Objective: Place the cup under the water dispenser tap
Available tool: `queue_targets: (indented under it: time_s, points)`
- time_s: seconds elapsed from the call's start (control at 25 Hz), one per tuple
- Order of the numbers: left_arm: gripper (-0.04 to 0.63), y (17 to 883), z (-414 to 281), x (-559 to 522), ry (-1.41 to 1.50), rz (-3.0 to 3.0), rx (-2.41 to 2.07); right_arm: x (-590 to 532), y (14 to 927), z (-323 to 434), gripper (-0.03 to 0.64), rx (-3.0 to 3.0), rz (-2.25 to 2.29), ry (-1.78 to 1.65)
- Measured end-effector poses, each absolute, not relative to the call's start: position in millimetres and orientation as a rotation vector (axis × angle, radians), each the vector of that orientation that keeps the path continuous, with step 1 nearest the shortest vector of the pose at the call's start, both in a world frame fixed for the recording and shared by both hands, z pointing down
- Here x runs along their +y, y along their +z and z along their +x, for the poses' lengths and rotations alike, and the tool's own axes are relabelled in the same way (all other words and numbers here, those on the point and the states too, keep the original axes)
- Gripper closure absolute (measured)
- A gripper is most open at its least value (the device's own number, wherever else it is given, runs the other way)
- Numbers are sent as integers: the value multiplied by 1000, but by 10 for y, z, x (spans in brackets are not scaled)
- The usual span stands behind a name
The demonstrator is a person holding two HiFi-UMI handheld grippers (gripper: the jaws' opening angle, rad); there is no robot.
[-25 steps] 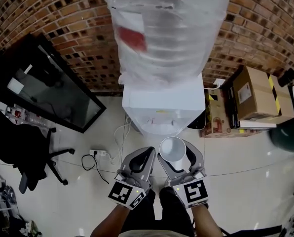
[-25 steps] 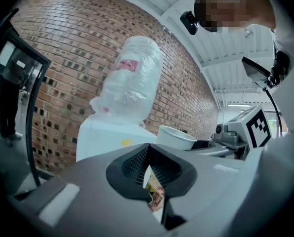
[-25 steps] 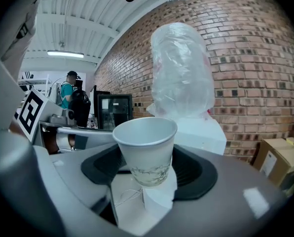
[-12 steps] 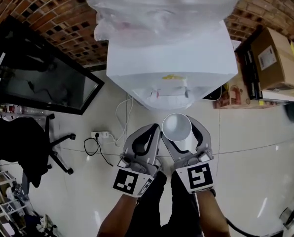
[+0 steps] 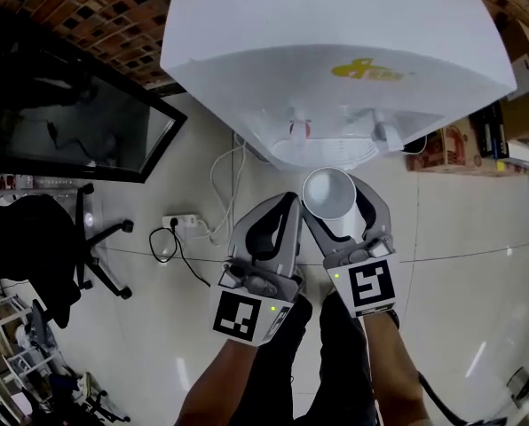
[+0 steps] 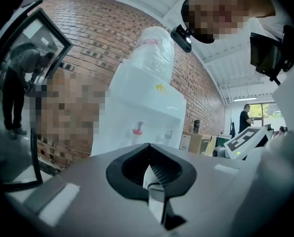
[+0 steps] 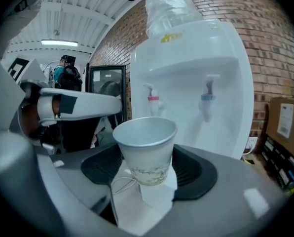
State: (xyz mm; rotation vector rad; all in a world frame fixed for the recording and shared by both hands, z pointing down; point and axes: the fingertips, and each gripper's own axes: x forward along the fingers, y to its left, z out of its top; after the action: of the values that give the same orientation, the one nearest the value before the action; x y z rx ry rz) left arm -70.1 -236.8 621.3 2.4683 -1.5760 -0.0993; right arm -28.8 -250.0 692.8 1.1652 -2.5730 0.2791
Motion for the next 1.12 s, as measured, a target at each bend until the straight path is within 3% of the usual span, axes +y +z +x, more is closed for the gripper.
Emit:
queue_targets:
  time_s: [0.56, 1.12]
  points:
    - [569, 6747, -853, -2455, -4, 2409, -1546, -3054, 7693, -661, 293, -2577, 1127, 292]
    - [571, 6773, -941, -2456, -3, 2407, -1561, -3237, 7855, -796, 290, -2610, 1157, 282]
